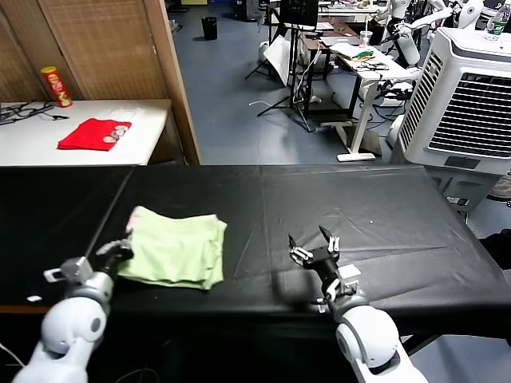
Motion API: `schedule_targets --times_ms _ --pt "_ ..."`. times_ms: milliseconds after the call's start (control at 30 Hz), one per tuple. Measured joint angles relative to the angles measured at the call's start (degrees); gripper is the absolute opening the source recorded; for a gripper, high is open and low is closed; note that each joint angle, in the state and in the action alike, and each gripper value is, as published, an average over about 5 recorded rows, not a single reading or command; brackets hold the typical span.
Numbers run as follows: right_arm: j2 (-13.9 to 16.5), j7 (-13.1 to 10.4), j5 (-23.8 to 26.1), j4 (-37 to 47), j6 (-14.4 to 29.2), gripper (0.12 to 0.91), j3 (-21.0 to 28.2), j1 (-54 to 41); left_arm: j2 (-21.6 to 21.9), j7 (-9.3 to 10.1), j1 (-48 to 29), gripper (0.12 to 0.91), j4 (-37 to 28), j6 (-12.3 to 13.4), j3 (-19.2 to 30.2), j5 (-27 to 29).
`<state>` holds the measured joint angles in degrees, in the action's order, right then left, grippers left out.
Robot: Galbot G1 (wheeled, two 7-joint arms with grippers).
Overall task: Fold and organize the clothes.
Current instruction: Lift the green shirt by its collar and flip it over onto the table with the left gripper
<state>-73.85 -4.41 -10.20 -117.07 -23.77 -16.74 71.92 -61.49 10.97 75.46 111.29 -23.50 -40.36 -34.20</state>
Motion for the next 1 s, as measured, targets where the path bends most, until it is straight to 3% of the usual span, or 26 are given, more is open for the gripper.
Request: schedule_targets --times_ms 233,400,600,833,1000 --pt "-0.32 0.03 0.16 0.67 0.04 0.798 0.54 -0.31 8.94 0.63 1.24 0.14 2.8 -1.15 -3.89 6.74" --pt "-0.45 0.18 0.63 0.93 0.28 0.798 0.52 0.18 11.33 2.16 1.77 0.14 6.41 -1.9 -3.41 9.26" --pt "-0.41 0.45 1.32 0.56 0.5 0.798 -0.2 1.43 8.83 4.94 0.94 0.14 10.91 -4.43 1.8 7.46" --pt "-0.14 0.67 1.13 -0.33 0.43 0.798 -2.15 2.71 4.16 9.23 -1.95 0.14 13.27 -7.23 9.69 -2.08" --pt "-0.2 0.91 0.9 -0.9 0.38 0.798 -3.81 3.9 1.1 10.29 -4.98 0.14 12.96 -7.59 14.87 -5.23"
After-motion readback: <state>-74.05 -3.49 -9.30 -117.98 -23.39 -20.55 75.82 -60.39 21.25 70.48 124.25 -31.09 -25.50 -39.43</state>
